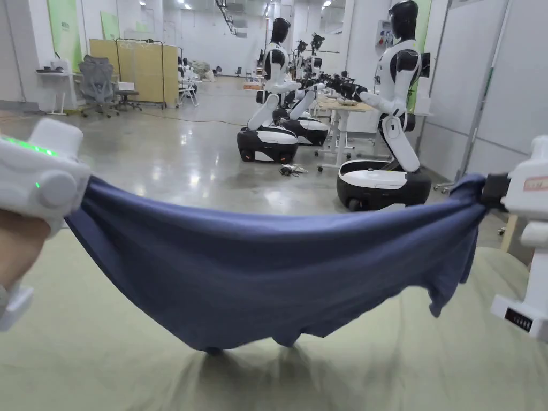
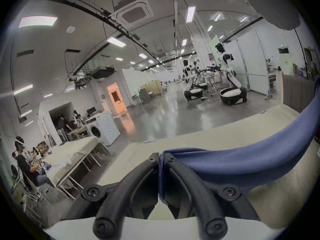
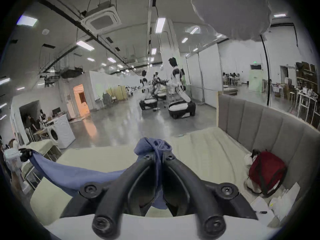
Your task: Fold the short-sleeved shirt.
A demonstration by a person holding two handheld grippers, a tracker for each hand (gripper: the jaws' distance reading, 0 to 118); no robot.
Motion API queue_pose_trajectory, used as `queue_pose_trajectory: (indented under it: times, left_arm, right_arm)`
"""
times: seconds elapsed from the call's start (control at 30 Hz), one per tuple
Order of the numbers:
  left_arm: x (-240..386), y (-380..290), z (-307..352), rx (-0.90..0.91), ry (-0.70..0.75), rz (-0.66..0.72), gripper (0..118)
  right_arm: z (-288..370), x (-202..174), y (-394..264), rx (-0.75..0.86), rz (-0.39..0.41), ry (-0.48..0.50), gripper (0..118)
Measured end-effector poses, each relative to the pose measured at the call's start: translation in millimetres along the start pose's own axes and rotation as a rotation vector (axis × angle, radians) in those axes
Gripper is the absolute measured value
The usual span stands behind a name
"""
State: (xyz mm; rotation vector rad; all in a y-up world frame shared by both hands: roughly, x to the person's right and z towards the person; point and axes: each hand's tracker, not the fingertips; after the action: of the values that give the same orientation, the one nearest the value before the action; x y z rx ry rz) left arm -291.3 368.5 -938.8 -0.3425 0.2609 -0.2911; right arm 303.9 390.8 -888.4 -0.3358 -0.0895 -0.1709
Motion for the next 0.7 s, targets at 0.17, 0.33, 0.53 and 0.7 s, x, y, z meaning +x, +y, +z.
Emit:
queue_pose_trajectory:
  times: [0.17, 0.33, 0.53, 0.7]
  left_arm:
    - [23, -51, -16, -0.068, -0.047, 0.046, 1]
    - [11, -77, 29, -0.059, -0.125, 0.049, 1]
    - [-20, -154, 128, -0.125, -0.332, 0.104, 1]
    - [-17, -265, 185, -0.321, -0.367, 0.033, 1]
  right_arm:
    - [-35, 9, -64, -0.101, -0.034, -0.025, 11]
    - [2, 30, -98, -0.116, -0.029, -0.002, 11]
    - [96, 62, -174, -0.174, 0.081, 0.062, 11]
    - [136, 86, -276, -0.343, 0.278, 0.039, 11]
